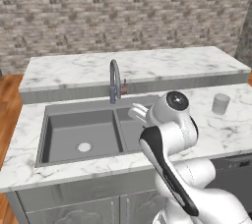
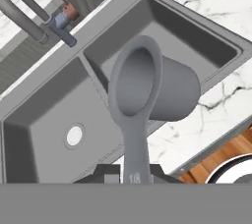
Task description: Move any existing items from the left basin to the right basin for drying. Then move the glass cup from the counter to the left basin of the sink for washing.
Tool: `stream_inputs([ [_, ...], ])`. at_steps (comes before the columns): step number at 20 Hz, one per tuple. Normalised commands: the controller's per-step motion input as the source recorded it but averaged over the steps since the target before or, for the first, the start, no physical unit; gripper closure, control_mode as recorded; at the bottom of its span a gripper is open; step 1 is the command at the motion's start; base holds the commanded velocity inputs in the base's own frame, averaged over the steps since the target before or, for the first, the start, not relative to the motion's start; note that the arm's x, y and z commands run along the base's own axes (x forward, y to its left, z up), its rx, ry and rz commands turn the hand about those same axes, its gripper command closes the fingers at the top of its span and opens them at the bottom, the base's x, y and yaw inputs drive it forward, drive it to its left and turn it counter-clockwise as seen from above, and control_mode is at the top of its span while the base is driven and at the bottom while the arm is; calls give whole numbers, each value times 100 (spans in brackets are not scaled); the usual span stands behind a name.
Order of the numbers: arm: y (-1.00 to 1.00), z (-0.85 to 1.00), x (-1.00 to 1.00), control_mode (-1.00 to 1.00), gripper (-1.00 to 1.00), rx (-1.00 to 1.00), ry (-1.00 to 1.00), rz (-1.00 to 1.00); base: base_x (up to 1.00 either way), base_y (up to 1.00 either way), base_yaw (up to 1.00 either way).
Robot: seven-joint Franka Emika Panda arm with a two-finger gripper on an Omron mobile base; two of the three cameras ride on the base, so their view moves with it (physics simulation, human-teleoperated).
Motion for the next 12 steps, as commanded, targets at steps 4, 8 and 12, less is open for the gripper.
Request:
stream_inputs([
  [4,-48,0,15,-100,100,0,3,-2,0,0,0],
  [8,-50,-2,23,-100,100,0,3,0,0,0,0],
  [12,-39,-24,16,-100,100,0,1,0,0,0,0],
])
